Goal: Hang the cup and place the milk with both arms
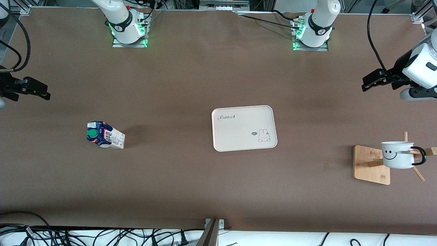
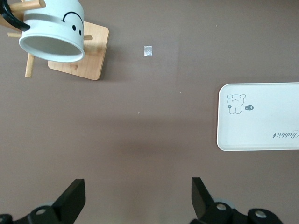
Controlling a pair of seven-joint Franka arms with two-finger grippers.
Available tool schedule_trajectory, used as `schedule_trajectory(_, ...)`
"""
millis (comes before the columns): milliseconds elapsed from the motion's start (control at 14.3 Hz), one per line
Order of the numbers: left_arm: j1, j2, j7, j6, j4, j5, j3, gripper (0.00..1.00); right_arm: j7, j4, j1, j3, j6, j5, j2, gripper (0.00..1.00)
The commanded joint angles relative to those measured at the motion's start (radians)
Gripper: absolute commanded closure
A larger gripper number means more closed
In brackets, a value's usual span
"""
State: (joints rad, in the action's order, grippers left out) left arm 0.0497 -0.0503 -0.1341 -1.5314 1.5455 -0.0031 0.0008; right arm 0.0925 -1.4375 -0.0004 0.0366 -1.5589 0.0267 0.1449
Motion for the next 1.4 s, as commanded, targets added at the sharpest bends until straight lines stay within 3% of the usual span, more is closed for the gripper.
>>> schedule_trajectory(0,0.004,-0.008,-0.005,0.013,-0.025,0.015,0.001,0.00,0.007,-0.051,-0.018,-0.021,-0.015,0.021,-0.038,0.00)
schedule_trajectory(909,0.002,-0.009,-0.004,0.011,-0.025,0.015,0.002,0.00,0.009,-0.043,-0.010,-0.026,0.000,0.013,-0.038,0.00)
schedule_trajectory(1329,0.002,-0.008,-0.004,0.016,-0.024,0.015,0.002,0.00,0.012,-0.043,0.017,0.003,-0.001,0.012,-0.036,0.00)
